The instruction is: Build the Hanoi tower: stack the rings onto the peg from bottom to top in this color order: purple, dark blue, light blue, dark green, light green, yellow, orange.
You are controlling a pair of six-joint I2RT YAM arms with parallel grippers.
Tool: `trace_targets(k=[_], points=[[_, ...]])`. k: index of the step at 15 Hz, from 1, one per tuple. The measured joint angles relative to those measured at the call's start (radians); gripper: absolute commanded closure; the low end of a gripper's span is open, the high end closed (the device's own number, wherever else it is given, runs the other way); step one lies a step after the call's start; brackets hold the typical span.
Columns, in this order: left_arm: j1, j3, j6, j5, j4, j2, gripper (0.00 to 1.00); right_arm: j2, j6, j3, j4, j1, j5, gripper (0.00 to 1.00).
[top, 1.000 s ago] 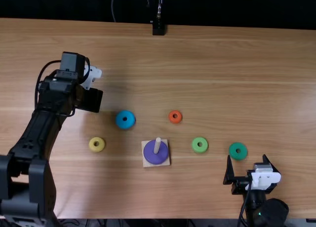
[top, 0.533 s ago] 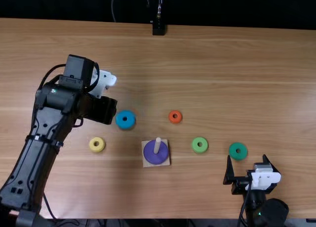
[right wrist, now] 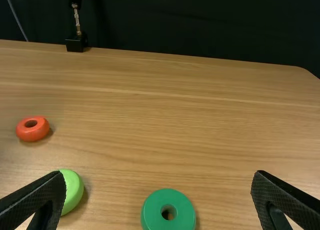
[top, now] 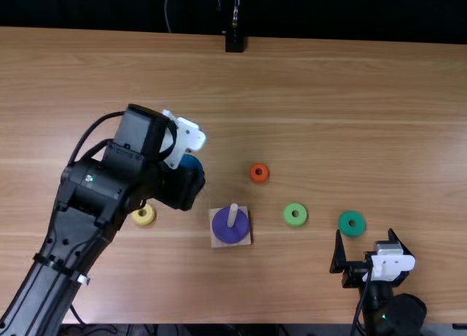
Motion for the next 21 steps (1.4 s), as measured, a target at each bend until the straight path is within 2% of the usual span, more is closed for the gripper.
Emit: trace_targets(k=[2,5,10,13,21], points=[[-0.069,0.000,0.000,-0.041,-0.005,0.000,1.00,0.000,0.000,0.000,0.000,0.000,0.000,0.00],[-0.153,0.000,0.000,-0.063,-0.005,0.000,1.00,0.000,-0.001,0.000,0.000,0.000,0.000,0.00],[-0.227,0.000,-0.003,-0.072,-0.005,0.029,1.00,0.000,0.000,0.000,0.000,0.000,0.000,0.00],[-0.265,0.000,-0.024,-0.077,-0.005,0.053,1.00,0.000,0.000,0.000,0.000,0.000,0.000,0.00],[-0.283,0.000,-0.036,-0.076,0.004,0.101,1.00,0.000,0.000,0.000,0.000,0.000,0.000,0.00]])
